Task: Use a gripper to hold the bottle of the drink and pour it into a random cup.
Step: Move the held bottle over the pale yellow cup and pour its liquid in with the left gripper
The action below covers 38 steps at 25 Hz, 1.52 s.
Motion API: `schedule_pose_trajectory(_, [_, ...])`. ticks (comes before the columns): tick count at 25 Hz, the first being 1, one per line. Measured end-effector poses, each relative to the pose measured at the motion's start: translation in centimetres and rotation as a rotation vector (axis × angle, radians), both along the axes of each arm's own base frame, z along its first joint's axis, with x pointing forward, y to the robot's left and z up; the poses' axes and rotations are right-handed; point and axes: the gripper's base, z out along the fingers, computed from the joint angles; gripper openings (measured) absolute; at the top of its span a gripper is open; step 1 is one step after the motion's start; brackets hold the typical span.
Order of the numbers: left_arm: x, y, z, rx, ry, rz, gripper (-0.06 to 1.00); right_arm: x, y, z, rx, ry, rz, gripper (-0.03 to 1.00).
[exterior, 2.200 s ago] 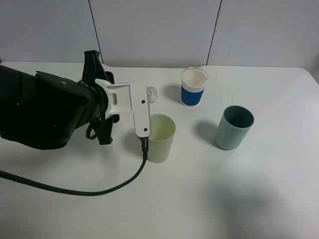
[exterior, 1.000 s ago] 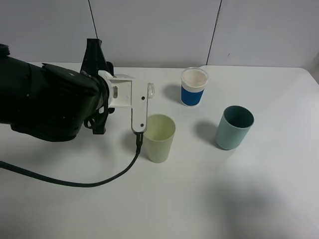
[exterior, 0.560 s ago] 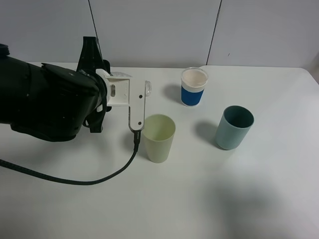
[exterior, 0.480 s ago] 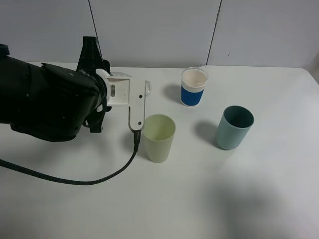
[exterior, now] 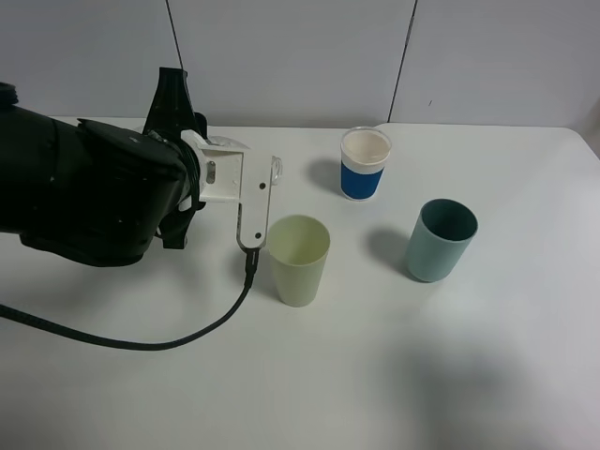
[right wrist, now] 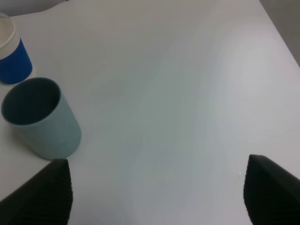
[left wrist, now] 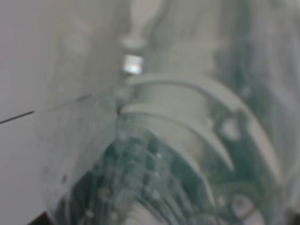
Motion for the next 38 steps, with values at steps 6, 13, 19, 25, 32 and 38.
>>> schedule_pose_trajectory(6, [0.0, -0.1, 0.1, 0.021, -0.004, -0.019, 0.47, 0.0, 0.0, 0.0, 0.0, 0.0, 0.0, 0.74])
schedule_pose_trajectory(13, [-0.6, -1.0, 0.2, 0.034, -0.024, -0.077, 0.47, 0.0, 0.0, 0.0, 0.0, 0.0, 0.0, 0.74])
schedule_pose_trajectory(19, [-0.6, -0.9, 0.3, 0.069, -0.023, -0.088, 0.47, 0.0, 0.0, 0.0, 0.0, 0.0, 0.0, 0.74])
schedule_pose_trajectory(25, [-0.9, -1.2, 0.4, 0.084, -0.028, -0.104, 0.47, 0.0, 0.0, 0.0, 0.0, 0.0, 0.0, 0.74])
schedule_pose_trajectory(32, [-1.0, -1.2, 0.4, 0.092, -0.033, -0.104, 0.47, 0.0, 0.0, 0.0, 0.0, 0.0, 0.0, 0.74])
schedule_pose_trajectory(38, [-1.0, -1.2, 0.4, 0.092, -0.033, -0.104, 0.47, 0.0, 0.0, 0.0, 0.0, 0.0, 0.0, 0.74])
